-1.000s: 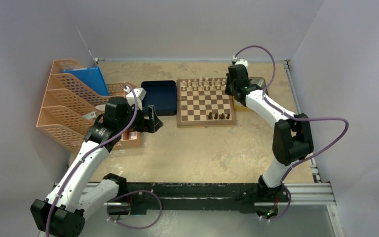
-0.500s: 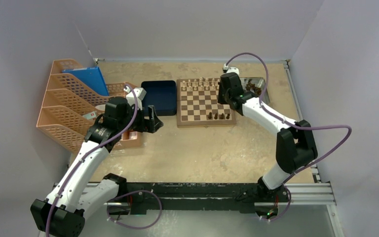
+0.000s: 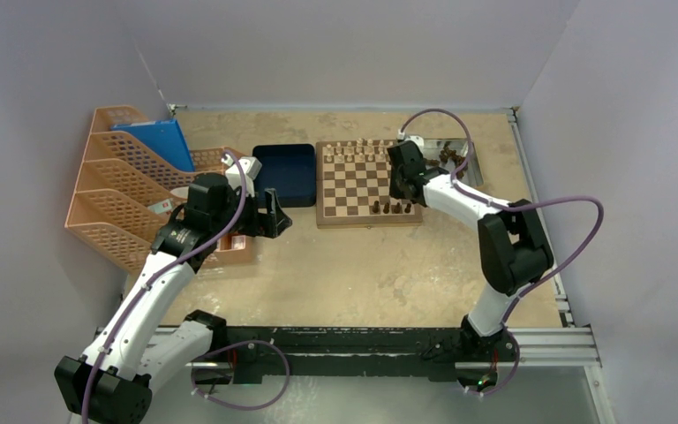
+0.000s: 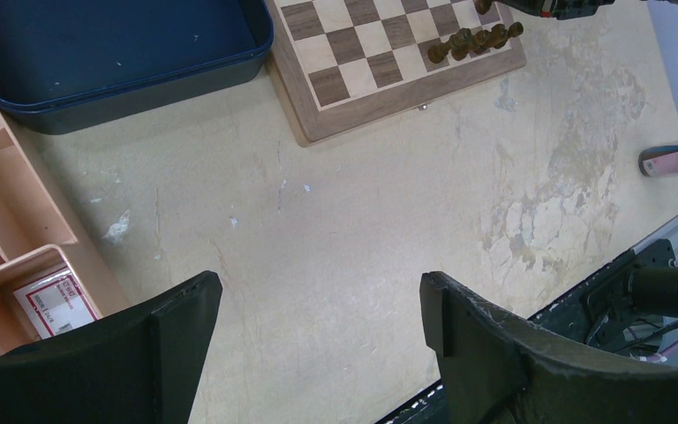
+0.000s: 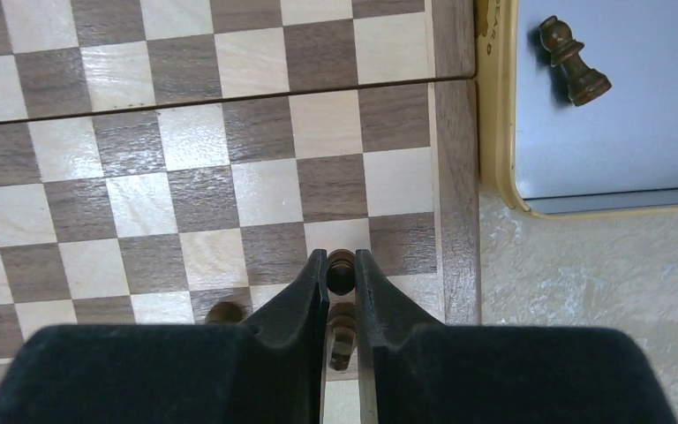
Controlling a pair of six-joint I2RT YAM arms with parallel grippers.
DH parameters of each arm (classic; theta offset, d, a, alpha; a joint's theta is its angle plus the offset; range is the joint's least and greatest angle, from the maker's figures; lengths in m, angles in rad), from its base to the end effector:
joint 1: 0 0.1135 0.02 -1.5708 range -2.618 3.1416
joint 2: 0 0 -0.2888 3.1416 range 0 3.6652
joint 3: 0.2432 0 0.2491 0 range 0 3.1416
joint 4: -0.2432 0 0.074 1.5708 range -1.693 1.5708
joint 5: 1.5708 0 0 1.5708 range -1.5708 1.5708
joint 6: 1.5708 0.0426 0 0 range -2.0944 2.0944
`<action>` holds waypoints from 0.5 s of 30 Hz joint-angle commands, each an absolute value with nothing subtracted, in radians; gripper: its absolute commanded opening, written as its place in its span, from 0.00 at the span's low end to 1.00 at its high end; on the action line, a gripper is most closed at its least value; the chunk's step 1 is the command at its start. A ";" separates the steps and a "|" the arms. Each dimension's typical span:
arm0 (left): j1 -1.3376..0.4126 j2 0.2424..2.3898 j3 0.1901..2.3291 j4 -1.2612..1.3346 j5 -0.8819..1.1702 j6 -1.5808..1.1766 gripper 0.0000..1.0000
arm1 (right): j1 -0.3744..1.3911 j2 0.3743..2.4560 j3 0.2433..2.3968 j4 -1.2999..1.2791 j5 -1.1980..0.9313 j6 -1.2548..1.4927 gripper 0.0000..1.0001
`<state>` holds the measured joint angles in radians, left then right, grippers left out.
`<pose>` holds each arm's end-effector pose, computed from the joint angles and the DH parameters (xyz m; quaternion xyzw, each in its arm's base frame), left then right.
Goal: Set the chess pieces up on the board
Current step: Place the chess piece on the chessboard.
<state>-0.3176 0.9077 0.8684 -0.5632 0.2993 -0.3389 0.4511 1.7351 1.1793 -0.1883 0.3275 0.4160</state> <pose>0.1677 -0.0684 0.3265 0.0601 0.8759 -0.2733 0.3931 0.3555 0.1570 0.2444 0.0496 0.9045 0.0310 0.4224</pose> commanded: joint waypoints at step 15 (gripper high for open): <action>-0.324 0.902 0.865 -0.532 0.302 -0.339 0.83 | 0.408 1.732 1.166 -0.197 0.378 0.429 0.15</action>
<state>-0.3176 0.9077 0.8684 -0.5632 0.2993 -0.3393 0.4099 1.7428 1.1751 -0.1986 0.3538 0.4198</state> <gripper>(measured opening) 0.832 0.153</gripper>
